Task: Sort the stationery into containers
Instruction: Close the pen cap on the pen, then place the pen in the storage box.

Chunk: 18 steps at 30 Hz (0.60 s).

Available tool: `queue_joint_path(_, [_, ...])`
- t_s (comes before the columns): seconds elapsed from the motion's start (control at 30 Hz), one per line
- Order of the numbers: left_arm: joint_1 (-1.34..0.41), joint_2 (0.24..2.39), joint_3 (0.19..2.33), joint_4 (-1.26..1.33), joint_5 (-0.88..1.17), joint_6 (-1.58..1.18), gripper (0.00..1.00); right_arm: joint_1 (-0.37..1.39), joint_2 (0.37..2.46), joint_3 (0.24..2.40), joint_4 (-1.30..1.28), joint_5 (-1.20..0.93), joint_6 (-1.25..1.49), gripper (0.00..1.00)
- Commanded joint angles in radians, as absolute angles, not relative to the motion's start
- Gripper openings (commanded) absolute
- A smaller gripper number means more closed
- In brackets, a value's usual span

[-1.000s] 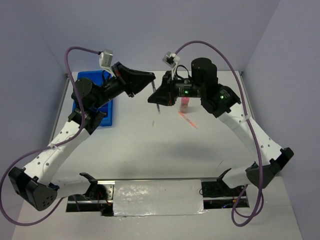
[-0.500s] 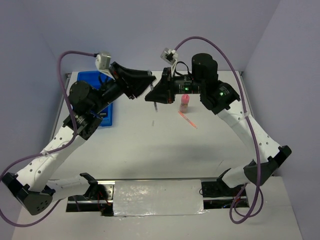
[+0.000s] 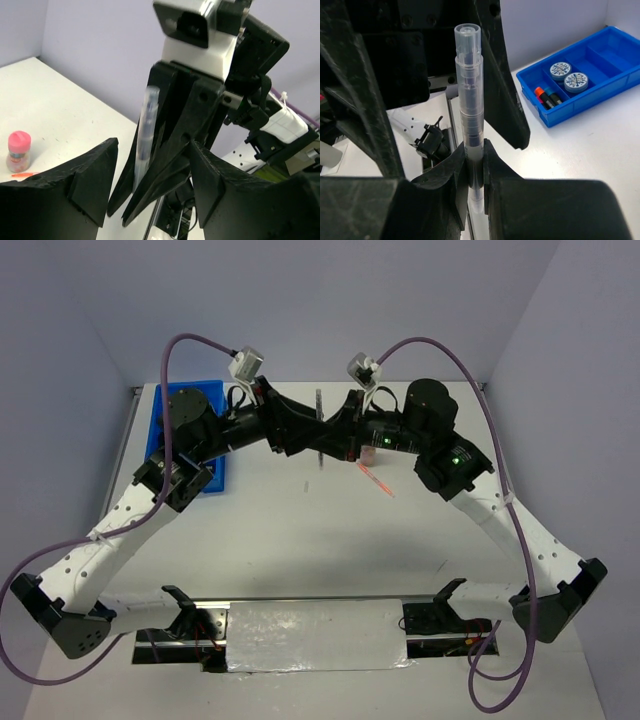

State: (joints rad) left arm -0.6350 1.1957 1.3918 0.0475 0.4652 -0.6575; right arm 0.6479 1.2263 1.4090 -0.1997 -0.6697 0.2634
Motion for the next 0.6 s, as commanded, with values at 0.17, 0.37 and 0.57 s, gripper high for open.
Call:
queue_joint_path(0.17, [-0.592,1.157,1.310,0.129,0.523,-0.701,0.62,0.658,1.186,1.387,-0.091,-0.719,0.301,0.00])
queue_joint_path(0.37, [-0.586,1.151,1.278,0.175,0.520,-0.727,0.56,0.686,1.215,1.401,-0.117,-0.736,0.282,0.00])
queue_joint_path(0.57, [-0.503,1.112,1.279,0.208,0.535,-0.764,0.63,0.686,1.200,1.358,-0.126,-0.713,0.275,0.00])
